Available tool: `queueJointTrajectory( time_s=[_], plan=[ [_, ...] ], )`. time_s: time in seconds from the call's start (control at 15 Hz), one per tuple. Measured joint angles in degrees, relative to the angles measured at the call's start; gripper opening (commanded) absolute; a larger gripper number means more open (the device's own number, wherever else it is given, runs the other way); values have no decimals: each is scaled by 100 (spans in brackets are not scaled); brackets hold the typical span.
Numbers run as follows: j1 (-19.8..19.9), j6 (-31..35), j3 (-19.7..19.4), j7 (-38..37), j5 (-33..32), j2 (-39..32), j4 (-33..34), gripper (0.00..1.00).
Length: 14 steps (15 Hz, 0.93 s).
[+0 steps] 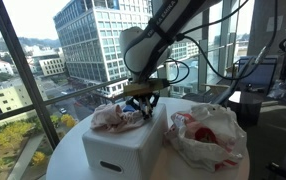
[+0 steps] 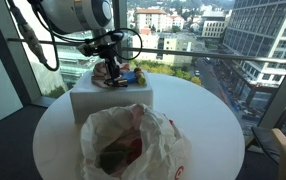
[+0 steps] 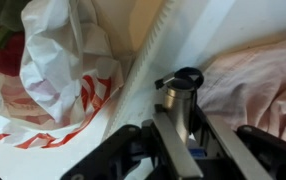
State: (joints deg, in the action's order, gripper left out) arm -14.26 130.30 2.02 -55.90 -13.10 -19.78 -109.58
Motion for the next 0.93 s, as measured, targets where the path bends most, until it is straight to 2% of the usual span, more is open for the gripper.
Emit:
queueJointTrajectory(
  time_s=[0.4, 0.67, 0.93],
  plan=[
    [38, -1048, 21, -10, 1, 1424, -657, 14],
    [381, -1672, 18, -21, 81, 2146, -1237, 14],
    [833, -1965, -30, 137, 478, 2335, -1844, 13]
  ],
)
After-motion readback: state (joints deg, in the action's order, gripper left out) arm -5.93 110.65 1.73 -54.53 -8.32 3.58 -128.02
